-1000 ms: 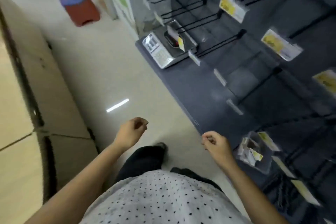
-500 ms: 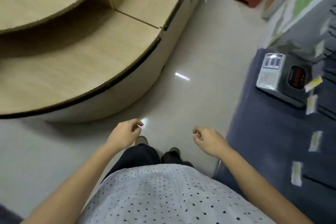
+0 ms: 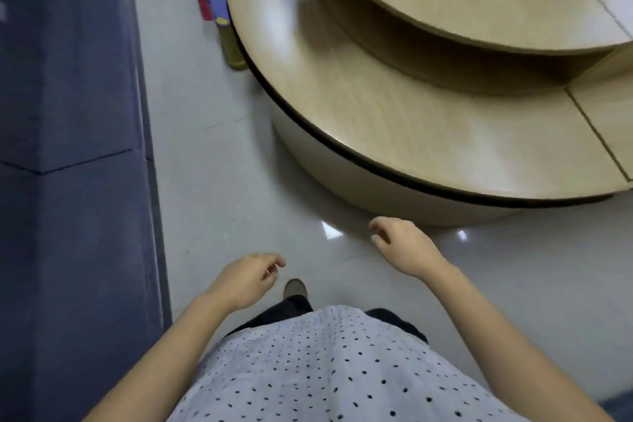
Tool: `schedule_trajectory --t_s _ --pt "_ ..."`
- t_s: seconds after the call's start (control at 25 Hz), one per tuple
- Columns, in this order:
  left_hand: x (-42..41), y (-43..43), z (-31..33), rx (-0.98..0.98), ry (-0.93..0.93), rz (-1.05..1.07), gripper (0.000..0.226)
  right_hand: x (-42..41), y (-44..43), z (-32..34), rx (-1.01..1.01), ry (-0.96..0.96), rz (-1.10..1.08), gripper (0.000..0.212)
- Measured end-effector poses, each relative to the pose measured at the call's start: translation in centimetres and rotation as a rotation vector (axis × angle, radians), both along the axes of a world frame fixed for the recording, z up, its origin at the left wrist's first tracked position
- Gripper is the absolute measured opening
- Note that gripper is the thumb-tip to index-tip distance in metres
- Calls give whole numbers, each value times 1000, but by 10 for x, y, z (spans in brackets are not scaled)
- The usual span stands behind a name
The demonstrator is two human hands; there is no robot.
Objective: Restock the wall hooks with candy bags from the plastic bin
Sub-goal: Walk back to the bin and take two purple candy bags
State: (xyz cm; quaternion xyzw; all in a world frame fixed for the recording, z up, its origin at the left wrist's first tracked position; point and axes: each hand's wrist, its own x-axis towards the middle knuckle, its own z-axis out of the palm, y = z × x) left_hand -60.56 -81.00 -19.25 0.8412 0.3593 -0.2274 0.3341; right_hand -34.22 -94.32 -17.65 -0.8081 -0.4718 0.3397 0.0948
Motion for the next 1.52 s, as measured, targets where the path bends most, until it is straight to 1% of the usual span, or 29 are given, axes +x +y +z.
schedule_trajectory --t_s 0.08,0.2,0.44,0.6,0.8,0.96,1.08,1.2,1.28,1.4,1.52 --pt "-26 50 1 39 29 36 30 -18 57 -6 -17 23 48 27" --pt "-43 117 4 70 45 114 31 -32 113 -10 -71 53 67 27" --pt "-12 245 0 83 -4 199 31 -13 219 -30 -185 44 113 27" --pt "16 321 -2 63 1 233 32 15 325 -25 -174 51 178 28" --pt "36 399 -2 -5 -44 368 31 42 481 -5 -106 11 280 26" --pt "35 477 -10 -46 -52 372 30 49 583 -2 -86 -1 279 28" --pt "34 569 -14 -34 -24 308 31 50 638 -7 -111 4 199 28" --pt "54 672 -3 25 -35 146 30 43 670 -8 -114 39 -12 27" --pt "86 734 12 69 -79 28 29 35 682 -9 -82 105 -214 25" --pt "153 799 35 130 -199 -124 26 30 693 -5 -79 178 -391 25" --pt "241 822 56 62 -352 -292 23 47 701 8 -34 174 -591 26"
